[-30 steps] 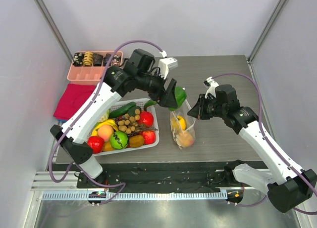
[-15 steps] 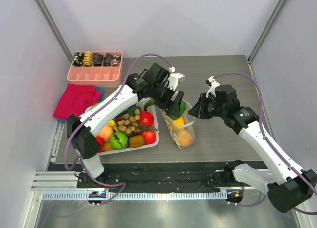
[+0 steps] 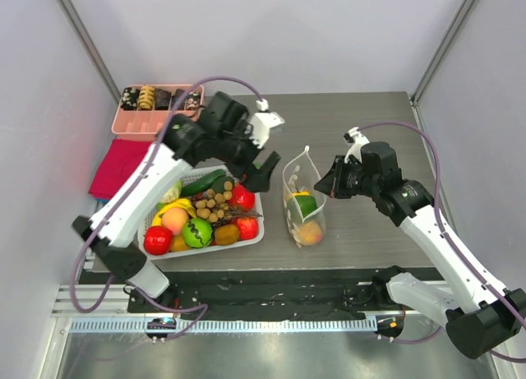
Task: Place the food in the zip-top bag and seal the zipper
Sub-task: Place the fake vegetable in the zipper food storage bag, then pick up the fake fruit from the bin.
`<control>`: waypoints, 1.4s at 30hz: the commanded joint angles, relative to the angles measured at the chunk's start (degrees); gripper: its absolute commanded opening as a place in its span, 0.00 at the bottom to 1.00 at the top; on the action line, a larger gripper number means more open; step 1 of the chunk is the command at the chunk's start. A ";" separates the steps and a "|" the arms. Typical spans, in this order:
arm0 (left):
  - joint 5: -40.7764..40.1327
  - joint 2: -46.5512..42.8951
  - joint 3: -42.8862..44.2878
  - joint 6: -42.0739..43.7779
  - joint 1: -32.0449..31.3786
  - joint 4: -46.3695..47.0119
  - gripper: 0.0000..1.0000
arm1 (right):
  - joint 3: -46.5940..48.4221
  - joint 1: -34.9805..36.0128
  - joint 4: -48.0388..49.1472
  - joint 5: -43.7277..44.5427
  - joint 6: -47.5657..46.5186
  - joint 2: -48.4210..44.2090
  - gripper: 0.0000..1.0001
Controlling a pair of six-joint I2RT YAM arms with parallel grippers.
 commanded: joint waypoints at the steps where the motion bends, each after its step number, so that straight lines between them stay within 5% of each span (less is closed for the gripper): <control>1: -5.19 -11.58 -2.22 10.41 3.47 -12.29 1.00 | 1.05 0.03 0.25 0.05 -1.65 -1.78 0.01; 6: -15.21 -25.30 -10.67 14.02 6.90 -18.52 1.00 | 0.61 0.03 -0.27 -0.38 -2.53 -2.57 0.01; 16: -14.26 -39.01 -29.56 23.76 7.17 -27.42 1.00 | 0.79 0.12 -1.07 0.32 -3.58 -2.75 0.01; 22: -13.47 -39.03 -35.98 32.38 7.16 -27.16 0.97 | 1.58 0.11 -1.77 1.11 -4.20 -2.48 0.01; 42: -16.45 -36.47 -48.90 31.42 5.32 -17.49 1.00 | 2.02 0.12 -0.54 0.14 -3.67 0.42 0.01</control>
